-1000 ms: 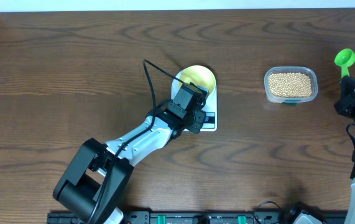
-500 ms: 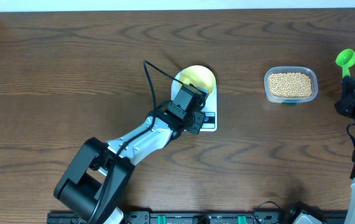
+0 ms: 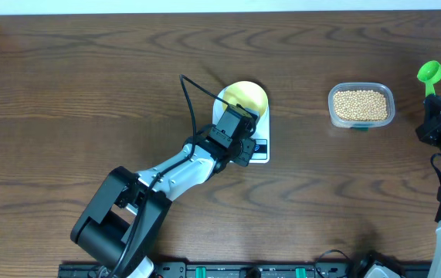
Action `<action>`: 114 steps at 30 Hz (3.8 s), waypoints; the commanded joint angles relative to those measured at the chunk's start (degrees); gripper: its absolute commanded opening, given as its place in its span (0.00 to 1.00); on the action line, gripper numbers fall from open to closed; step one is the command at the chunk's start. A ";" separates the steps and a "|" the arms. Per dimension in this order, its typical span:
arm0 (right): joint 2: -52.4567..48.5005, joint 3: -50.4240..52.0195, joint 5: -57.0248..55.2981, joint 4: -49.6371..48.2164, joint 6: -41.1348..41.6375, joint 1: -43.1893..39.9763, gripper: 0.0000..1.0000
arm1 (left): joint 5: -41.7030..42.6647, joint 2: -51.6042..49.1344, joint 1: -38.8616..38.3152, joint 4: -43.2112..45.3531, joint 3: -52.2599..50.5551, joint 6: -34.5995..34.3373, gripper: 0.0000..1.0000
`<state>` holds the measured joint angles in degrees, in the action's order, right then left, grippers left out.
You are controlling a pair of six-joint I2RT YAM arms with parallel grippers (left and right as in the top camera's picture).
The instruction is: Scoop item into bowl and weigh 50g on scale
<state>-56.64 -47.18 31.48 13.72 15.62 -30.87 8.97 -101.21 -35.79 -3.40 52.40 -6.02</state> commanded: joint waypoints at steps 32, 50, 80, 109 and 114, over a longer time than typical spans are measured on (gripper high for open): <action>-0.02 -0.87 -0.11 -0.13 -2.47 0.55 0.01 | -3.02 -1.79 -0.13 -3.32 -0.87 -1.79 0.07; 0.00 -0.87 -0.09 -0.11 -2.45 0.55 0.01 | -1.51 -4.48 -0.13 -3.41 -0.92 -1.81 0.07; 0.00 -0.87 -0.09 0.85 -2.45 0.55 0.01 | -4.46 -5.33 -0.13 -5.75 -0.92 -1.81 0.07; -0.02 -0.87 -0.11 1.79 -2.47 0.55 0.01 | -5.16 -7.15 -0.13 -6.91 -0.98 -1.84 0.07; 0.00 -0.87 -1.05 1.79 -2.45 0.55 0.01 | -5.18 -7.15 -0.13 -7.26 -1.25 -1.81 0.07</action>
<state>-56.64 -47.18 31.35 15.40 13.98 -30.87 7.53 -102.80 -36.45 -7.92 54.52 -7.51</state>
